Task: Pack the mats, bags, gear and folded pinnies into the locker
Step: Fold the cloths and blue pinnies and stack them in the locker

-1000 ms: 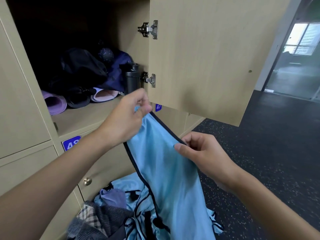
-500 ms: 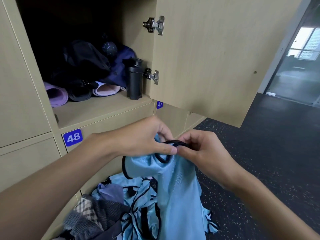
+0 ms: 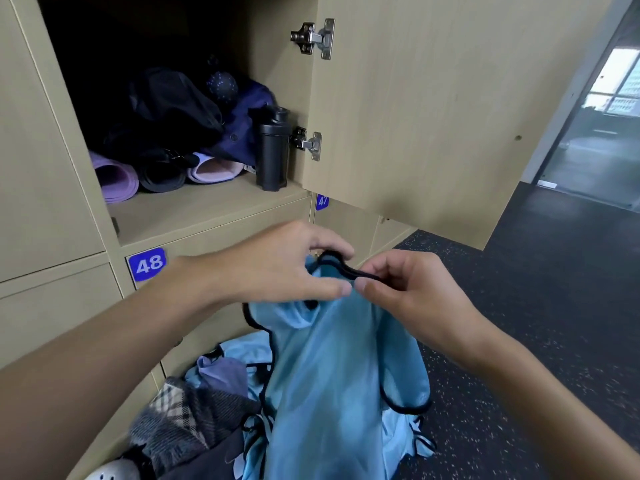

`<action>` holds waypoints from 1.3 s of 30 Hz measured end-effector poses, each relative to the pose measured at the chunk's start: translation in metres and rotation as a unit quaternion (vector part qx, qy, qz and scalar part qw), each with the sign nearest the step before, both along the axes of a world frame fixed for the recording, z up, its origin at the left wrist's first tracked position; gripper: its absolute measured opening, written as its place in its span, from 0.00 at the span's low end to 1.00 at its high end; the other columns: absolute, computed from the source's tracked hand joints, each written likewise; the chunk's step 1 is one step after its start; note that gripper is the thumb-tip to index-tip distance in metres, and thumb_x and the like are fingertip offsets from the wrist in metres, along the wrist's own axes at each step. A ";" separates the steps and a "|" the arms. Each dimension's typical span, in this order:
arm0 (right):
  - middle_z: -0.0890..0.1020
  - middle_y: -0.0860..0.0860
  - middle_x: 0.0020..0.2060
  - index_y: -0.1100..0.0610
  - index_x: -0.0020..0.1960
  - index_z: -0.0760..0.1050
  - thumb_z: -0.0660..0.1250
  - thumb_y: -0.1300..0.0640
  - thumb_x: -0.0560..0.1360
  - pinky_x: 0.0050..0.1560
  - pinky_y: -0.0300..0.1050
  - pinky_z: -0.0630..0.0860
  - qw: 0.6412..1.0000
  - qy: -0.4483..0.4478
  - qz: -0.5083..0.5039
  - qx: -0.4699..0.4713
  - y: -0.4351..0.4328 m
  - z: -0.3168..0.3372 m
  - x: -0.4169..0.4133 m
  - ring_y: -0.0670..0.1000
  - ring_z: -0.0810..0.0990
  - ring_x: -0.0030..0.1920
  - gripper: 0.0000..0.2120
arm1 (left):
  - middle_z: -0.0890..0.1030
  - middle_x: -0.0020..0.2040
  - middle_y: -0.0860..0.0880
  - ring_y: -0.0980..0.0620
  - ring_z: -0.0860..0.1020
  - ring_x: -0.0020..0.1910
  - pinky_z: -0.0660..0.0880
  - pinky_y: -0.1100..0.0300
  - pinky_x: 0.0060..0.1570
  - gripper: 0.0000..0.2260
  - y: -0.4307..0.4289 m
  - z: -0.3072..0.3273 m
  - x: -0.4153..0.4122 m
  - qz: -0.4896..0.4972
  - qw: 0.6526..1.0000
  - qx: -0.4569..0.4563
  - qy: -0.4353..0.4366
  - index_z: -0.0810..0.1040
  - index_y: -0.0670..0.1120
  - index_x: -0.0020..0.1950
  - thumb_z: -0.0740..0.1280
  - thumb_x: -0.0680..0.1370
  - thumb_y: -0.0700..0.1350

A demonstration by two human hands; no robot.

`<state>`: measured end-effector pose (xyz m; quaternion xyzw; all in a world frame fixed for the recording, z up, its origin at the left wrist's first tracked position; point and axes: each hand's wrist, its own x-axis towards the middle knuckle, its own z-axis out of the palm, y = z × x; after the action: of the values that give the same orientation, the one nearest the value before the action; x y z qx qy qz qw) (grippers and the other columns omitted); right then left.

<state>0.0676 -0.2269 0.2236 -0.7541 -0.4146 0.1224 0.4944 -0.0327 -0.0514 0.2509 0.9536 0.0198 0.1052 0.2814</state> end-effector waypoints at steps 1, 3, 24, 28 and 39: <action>0.82 0.55 0.35 0.56 0.42 0.81 0.71 0.61 0.76 0.33 0.33 0.69 1.000 -0.002 0.003 0.001 0.001 0.001 -0.001 0.42 0.73 0.31 0.04 | 0.84 0.51 0.61 0.66 0.79 0.52 0.72 0.73 0.52 0.12 -0.002 -0.003 0.002 -0.027 0.999 -0.026 0.001 0.83 0.53 0.57 0.75 0.74 0.48; 0.81 0.53 0.33 0.56 0.42 0.81 0.71 0.61 0.76 0.32 0.32 0.68 1.000 -0.006 0.006 -0.003 0.001 0.002 -0.001 0.41 0.71 0.29 0.04 | 0.86 0.45 0.55 0.61 0.81 0.45 0.75 0.70 0.48 0.05 -0.004 -0.006 0.003 -0.053 0.997 -0.048 -0.006 0.86 0.47 0.50 0.74 0.75 0.44; 0.84 0.48 0.35 0.52 0.40 0.81 0.72 0.59 0.75 0.40 0.38 0.75 0.996 -0.058 0.045 -0.060 0.001 -0.002 0.007 0.43 0.79 0.35 0.06 | 0.84 0.43 0.41 0.55 0.79 0.42 0.77 0.52 0.51 0.08 -0.010 -0.031 0.015 -0.091 0.988 -0.113 0.046 0.83 0.42 0.51 0.75 0.75 0.45; 0.83 0.54 0.37 0.52 0.46 0.79 0.73 0.58 0.74 0.41 0.52 0.76 0.997 -0.040 0.037 -0.053 -0.009 0.000 0.012 0.51 0.78 0.35 0.03 | 0.85 0.39 0.47 0.60 0.77 0.35 0.74 0.66 0.41 0.04 -0.006 -0.028 0.019 -0.042 0.996 -0.081 0.018 0.85 0.42 0.45 0.73 0.77 0.42; 0.83 0.59 0.42 0.51 0.50 0.78 0.70 0.60 0.76 0.39 0.48 0.71 1.000 -0.029 0.003 -0.012 -0.025 0.008 0.020 0.51 0.74 0.37 0.05 | 0.85 0.39 0.52 0.58 0.82 0.46 0.70 0.71 0.58 0.09 0.002 -0.022 0.013 0.006 0.997 -0.065 0.041 0.83 0.50 0.55 0.75 0.75 0.47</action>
<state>0.0879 -0.2519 0.2317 -0.7618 -0.4297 0.1068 0.4729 -0.0201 -0.0496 0.2293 0.9365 0.0441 0.0666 0.3413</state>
